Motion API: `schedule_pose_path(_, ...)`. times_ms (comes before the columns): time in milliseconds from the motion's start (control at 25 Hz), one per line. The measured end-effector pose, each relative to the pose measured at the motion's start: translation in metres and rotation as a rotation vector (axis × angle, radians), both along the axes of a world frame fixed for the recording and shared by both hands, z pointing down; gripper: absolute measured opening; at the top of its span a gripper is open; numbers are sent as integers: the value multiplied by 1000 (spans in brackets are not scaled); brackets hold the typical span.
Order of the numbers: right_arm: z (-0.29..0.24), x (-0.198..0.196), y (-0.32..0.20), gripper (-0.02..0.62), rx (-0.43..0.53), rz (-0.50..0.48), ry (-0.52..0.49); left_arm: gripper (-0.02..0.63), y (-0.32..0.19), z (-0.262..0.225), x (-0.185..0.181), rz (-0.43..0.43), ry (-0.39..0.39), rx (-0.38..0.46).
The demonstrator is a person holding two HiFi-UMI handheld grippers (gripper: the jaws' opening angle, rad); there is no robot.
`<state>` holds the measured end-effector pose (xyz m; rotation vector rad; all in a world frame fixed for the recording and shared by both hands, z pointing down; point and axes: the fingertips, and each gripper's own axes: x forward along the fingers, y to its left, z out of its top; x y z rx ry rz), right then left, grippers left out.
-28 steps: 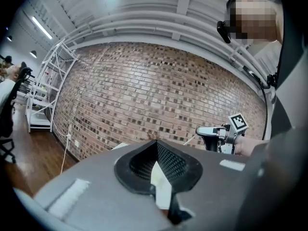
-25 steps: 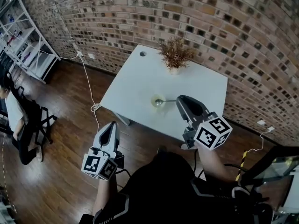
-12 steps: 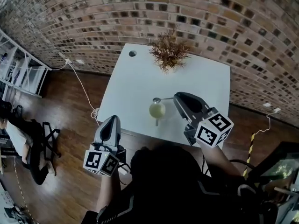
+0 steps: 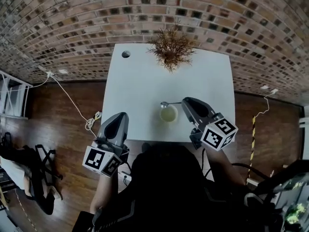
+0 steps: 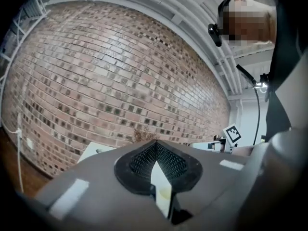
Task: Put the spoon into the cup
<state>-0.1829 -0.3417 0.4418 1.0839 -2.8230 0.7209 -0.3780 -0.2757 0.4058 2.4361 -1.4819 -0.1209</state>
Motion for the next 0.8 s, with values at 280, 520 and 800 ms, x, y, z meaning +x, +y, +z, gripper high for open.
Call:
schedule_pose_path(280, 61, 5, 7, 47, -78, 107, 74, -6, -19, 29, 4, 102, -31, -27)
schedule_pose_path(520, 99, 12, 2, 48, -120, 111, 122, -6, -33, 71, 6, 82, -58, -112)
schedule_pose_path(800, 145, 6, -2, 48, -193, 98, 159, -6, -43, 109, -7, -29, -170, -136)
